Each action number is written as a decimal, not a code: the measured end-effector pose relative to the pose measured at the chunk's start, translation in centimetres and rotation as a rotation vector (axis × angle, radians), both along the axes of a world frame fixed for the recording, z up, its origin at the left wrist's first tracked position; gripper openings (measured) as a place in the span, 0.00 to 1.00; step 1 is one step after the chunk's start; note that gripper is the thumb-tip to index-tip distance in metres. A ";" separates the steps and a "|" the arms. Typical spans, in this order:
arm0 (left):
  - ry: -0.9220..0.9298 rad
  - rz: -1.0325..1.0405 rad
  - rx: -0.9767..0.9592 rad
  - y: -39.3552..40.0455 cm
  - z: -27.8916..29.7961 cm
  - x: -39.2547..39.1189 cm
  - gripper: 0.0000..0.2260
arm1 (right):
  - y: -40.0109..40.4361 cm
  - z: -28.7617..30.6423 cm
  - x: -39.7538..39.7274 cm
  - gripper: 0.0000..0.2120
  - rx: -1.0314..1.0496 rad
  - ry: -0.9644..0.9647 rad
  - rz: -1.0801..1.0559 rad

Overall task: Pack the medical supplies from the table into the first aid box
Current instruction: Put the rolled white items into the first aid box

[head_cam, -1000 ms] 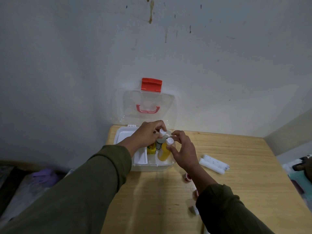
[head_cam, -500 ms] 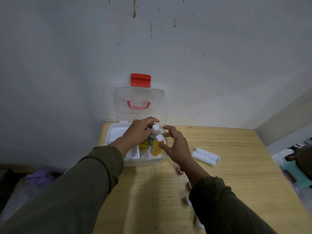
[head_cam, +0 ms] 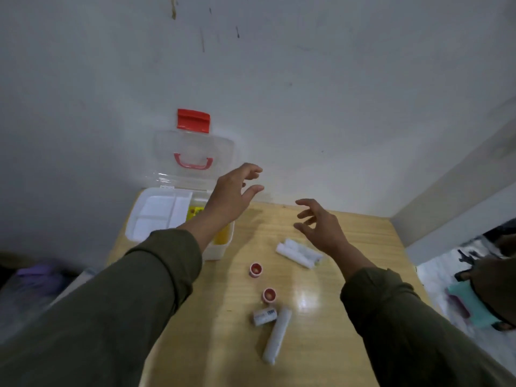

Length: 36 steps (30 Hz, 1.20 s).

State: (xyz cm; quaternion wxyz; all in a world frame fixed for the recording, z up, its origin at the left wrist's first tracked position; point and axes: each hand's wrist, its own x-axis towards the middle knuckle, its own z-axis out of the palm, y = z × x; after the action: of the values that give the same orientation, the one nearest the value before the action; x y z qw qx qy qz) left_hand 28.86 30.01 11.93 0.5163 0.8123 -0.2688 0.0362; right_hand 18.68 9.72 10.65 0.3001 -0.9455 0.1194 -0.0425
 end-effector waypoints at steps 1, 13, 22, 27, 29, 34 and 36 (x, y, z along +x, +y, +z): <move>0.001 0.015 -0.003 -1.2 -0.2 -0.8 0.14 | -1.2 0.0 0.0 0.23 0.008 0.044 0.020; 0.503 0.436 0.171 -10.4 -7.5 -10.2 0.28 | -8.8 -2.7 1.8 0.27 -0.029 0.323 0.391; 0.730 0.473 0.301 -12.7 -9.7 -11.6 0.36 | -9.1 -4.1 3.9 0.30 -0.069 0.447 0.565; 0.708 0.532 0.232 -13.4 -10.5 -11.4 0.29 | -8.5 -5.2 4.8 0.29 -0.100 0.491 0.635; 0.696 0.544 0.226 -13.6 -10.5 -11.3 0.26 | -8.3 -5.6 4.9 0.29 -0.109 0.504 0.659; 0.715 0.592 0.191 -13.8 -11.0 -11.1 0.22 | -8.2 -6.2 5.0 0.28 -0.121 0.527 0.717; 0.715 0.590 0.188 -13.7 -11.1 -11.0 0.22 | -8.2 -6.2 5.1 0.26 -0.128 0.543 0.722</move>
State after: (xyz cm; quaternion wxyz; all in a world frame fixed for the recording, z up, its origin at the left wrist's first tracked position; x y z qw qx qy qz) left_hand 17.86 16.28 0.86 0.4685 0.8586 0.1663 -0.1251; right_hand 23.82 1.56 4.41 0.1946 -0.9200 -0.1464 0.3072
